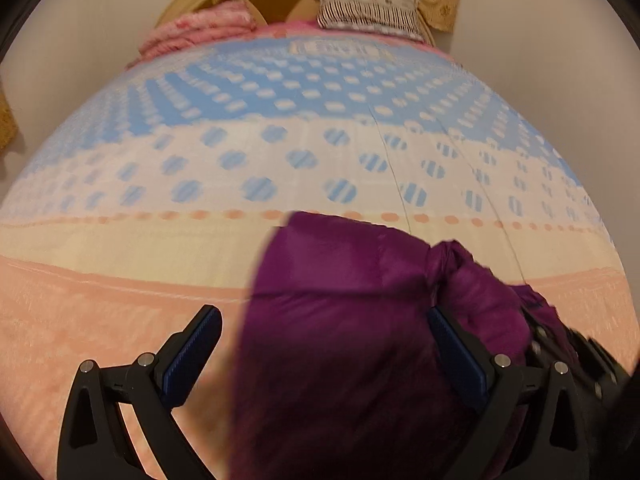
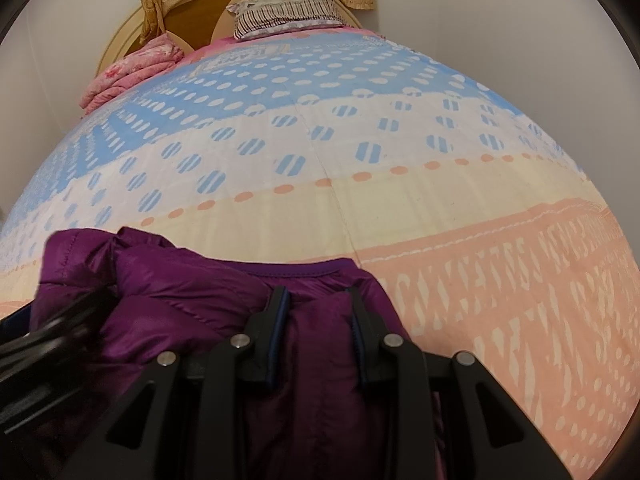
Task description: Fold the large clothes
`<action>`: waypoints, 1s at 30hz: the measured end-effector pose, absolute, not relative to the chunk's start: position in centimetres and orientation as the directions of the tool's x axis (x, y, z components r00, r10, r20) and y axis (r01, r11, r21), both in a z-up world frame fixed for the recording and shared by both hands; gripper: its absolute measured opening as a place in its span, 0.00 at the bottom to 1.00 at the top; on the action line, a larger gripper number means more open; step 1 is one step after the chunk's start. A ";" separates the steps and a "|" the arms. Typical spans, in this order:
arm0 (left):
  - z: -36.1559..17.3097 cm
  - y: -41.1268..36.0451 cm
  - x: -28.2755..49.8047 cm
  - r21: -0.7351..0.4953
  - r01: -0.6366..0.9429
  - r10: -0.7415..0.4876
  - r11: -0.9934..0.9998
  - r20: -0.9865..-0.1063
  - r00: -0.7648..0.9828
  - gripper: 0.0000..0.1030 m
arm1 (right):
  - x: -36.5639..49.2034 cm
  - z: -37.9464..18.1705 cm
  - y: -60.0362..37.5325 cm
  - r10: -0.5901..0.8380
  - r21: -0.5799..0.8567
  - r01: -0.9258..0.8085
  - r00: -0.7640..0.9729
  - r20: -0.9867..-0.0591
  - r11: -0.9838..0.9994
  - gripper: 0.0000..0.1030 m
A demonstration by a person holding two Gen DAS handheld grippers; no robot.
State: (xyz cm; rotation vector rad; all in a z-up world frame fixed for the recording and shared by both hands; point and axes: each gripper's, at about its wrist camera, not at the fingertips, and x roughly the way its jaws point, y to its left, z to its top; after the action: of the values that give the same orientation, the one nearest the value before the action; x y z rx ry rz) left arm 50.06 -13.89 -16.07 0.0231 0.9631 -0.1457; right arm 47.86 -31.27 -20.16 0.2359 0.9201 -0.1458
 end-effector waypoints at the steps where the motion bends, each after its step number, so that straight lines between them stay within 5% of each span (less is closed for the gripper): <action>1: -14.9 -13.2 48.9 -0.056 0.158 -0.139 0.986 -0.800 0.583 0.99 | 47.1 -19.2 -31.9 0.016 0.190 0.222 0.611 -0.792 0.956 0.37; 5: -12.6 -9.7 43.7 -0.022 0.213 -0.162 0.977 -0.724 0.671 0.99 | 42.2 -14.8 -32.7 0.006 0.210 0.193 0.723 -0.691 0.958 0.72; 14: -15.7 -6.8 39.7 -0.183 0.235 -0.291 0.955 -0.742 0.604 0.99 | 35.4 -16.6 -32.6 -0.008 0.189 0.193 0.719 -0.695 0.963 0.74; 27: -18.0 -7.0 39.9 -0.173 0.312 -0.331 0.934 -0.747 0.576 0.99 | 34.9 -20.6 -34.0 0.182 0.392 0.179 0.666 -0.724 0.903 0.70; 30: -18.4 -6.7 39.3 -0.196 0.304 -0.344 0.932 -0.739 0.579 0.99 | 34.1 -20.8 -33.0 0.146 0.344 0.160 0.685 -0.713 0.925 0.68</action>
State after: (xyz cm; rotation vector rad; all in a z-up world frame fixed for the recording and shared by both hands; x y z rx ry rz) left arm 39.35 -6.74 -18.38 -0.0498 0.8752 -0.3787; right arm 34.10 -33.04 -20.77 0.4003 0.8215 -0.0079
